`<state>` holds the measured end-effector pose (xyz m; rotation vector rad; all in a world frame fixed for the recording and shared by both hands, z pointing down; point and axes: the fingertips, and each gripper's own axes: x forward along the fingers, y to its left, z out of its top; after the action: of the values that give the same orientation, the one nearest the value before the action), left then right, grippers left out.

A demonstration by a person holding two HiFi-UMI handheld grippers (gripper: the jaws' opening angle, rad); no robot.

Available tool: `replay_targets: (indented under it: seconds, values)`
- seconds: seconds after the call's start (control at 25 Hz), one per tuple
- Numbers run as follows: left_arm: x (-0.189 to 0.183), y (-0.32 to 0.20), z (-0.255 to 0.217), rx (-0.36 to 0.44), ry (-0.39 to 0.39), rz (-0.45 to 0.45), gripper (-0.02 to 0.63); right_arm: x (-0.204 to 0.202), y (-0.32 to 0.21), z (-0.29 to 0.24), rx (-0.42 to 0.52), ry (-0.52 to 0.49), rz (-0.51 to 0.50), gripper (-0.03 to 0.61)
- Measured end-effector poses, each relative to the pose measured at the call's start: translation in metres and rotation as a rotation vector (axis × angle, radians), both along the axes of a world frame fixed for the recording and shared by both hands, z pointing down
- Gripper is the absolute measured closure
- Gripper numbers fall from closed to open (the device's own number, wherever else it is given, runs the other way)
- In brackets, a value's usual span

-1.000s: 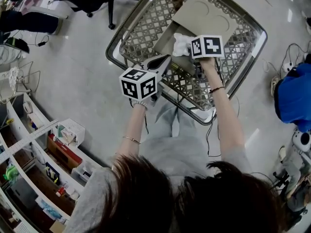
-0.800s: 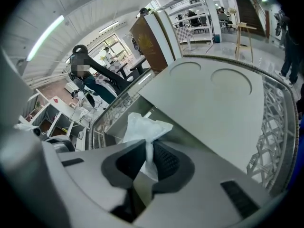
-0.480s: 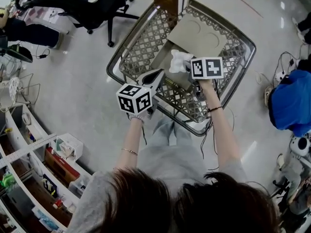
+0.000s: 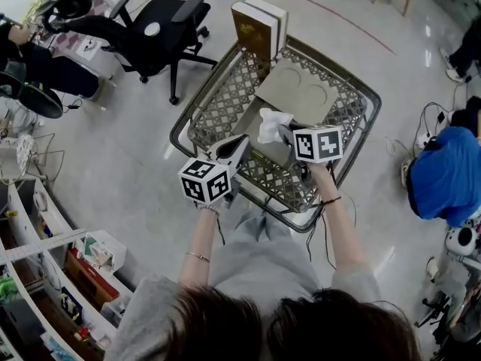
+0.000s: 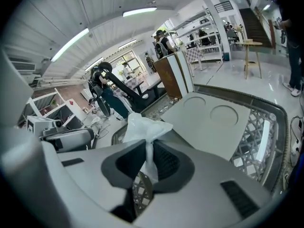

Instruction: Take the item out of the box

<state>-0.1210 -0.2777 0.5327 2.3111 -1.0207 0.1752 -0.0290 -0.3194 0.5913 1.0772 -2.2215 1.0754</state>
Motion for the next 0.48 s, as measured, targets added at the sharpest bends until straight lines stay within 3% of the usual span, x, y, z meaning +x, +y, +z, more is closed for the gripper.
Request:
replay_targets:
  seconds: [0.48]
  values:
    - [-0.003,0.010,-0.053,0.115,0.006,0.002,0.597,0.002,0.018,-0.075,0.214,-0.090,-0.011,0.514]
